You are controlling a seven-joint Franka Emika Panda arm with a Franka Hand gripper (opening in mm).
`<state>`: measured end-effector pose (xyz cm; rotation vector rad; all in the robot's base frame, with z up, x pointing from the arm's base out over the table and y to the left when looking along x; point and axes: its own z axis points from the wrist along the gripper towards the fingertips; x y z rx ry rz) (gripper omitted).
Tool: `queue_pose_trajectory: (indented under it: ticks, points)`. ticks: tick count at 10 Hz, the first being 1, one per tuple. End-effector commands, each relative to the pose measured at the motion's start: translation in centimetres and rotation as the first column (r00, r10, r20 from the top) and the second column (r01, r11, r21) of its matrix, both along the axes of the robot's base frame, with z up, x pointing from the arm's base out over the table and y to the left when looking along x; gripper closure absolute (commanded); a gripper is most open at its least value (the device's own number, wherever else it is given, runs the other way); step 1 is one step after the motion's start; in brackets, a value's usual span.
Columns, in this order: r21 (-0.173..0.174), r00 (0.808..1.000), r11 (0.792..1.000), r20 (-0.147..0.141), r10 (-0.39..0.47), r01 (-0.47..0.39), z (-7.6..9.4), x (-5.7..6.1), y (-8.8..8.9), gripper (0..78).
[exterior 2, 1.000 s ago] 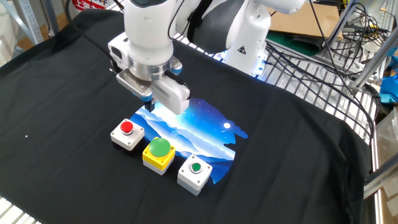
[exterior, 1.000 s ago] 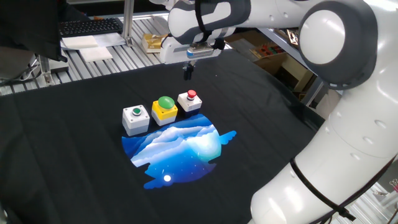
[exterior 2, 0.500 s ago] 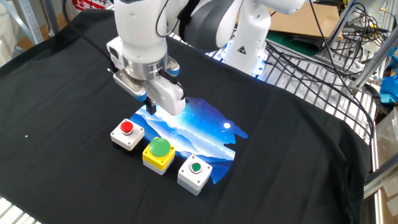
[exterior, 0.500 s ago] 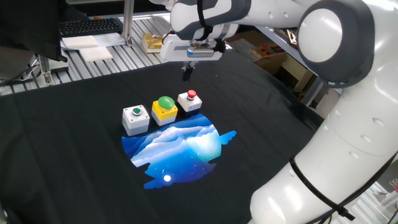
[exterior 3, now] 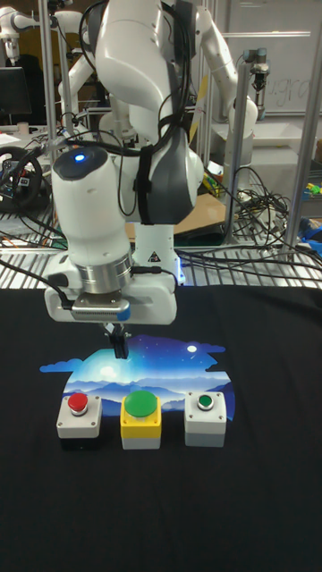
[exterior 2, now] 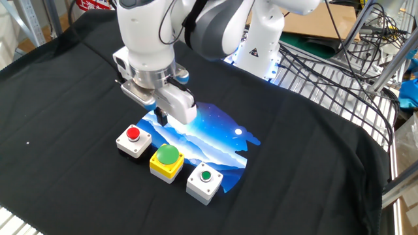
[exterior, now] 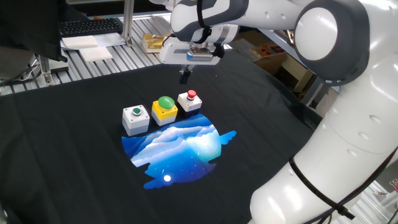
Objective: Press three buttons from left to right in sequence
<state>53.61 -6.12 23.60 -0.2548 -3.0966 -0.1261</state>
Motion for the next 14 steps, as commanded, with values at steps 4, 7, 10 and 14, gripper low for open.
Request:
queue_pose_trajectory:
  ticks: [4,7,10,14]
  points:
    - [0.014,0.994,0.995,0.035,0.101,-0.101,-1.16,0.05,0.9,77.6]
    - [-0.005,0.989,0.993,0.086,0.122,-0.122,-1.45,0.04,0.96,77.6]
    - [-0.098,0.993,0.993,0.087,0.074,-0.065,-1.43,0.04,0.96,77.6]
    - [-0.119,0.998,0.991,-0.015,0.06,-0.061,-1.43,0.04,0.96,77.6]
